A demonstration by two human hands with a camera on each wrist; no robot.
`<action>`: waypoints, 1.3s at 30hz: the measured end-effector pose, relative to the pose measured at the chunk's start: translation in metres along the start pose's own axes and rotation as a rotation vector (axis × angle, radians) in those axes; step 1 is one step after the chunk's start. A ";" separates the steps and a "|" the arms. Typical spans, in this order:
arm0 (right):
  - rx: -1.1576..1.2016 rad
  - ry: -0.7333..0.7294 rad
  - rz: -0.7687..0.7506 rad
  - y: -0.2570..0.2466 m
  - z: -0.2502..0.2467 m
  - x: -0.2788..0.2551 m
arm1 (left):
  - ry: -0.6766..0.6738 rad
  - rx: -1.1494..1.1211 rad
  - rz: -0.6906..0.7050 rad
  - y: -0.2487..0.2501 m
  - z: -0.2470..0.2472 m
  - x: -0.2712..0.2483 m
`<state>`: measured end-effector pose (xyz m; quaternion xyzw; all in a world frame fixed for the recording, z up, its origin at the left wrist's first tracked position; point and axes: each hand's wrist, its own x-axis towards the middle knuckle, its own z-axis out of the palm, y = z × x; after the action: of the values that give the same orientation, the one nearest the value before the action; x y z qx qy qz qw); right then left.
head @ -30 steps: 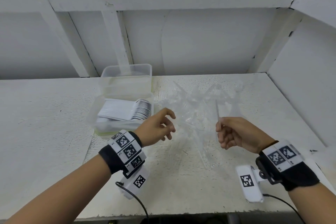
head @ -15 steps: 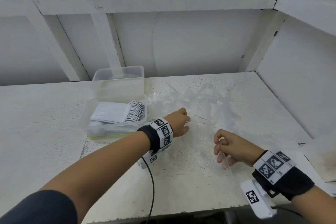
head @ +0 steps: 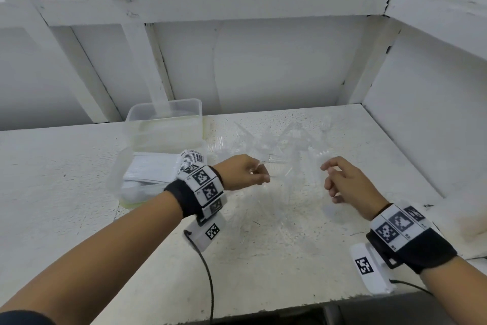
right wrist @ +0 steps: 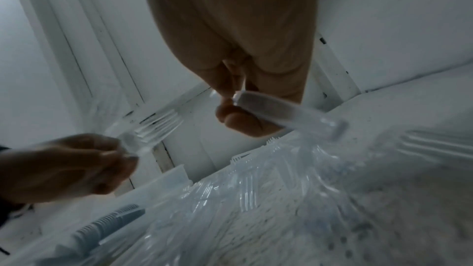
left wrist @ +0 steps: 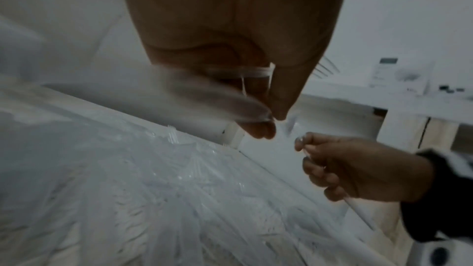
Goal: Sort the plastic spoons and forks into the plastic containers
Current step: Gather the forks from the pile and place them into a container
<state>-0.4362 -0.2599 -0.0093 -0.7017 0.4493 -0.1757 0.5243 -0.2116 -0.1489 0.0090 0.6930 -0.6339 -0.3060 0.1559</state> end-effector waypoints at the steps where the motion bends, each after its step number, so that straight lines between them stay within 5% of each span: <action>1: -0.043 -0.020 -0.015 -0.001 0.001 0.005 | -0.016 -0.018 -0.008 -0.002 -0.003 -0.005; 7: -0.471 -0.079 -0.170 -0.006 0.019 0.042 | -0.071 -0.102 -0.118 -0.022 0.002 -0.029; 17: -1.153 -0.363 -0.378 -0.004 0.047 0.080 | 0.300 -0.544 -0.355 -0.037 0.007 -0.049; 22: -0.912 -0.341 -0.443 -0.003 0.039 0.075 | 0.343 -0.358 -0.313 -0.033 0.011 -0.046; 26: -0.538 -0.089 -0.493 -0.007 0.030 0.062 | 0.307 -0.286 -0.327 -0.027 0.018 -0.033; 32: -0.125 0.147 -0.292 -0.023 0.025 0.058 | 0.258 -0.144 -0.393 -0.015 0.037 0.011; 36: 0.166 0.038 -0.073 -0.025 0.028 0.054 | 0.145 -0.023 -0.472 -0.002 0.047 0.042; 39: 0.172 0.010 0.012 -0.022 0.030 0.046 | 0.037 0.131 -0.475 0.006 0.052 0.052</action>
<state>-0.3802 -0.2794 -0.0120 -0.6506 0.4392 -0.2141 0.5813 -0.2486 -0.1916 -0.0390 0.8367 -0.4688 -0.2794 0.0458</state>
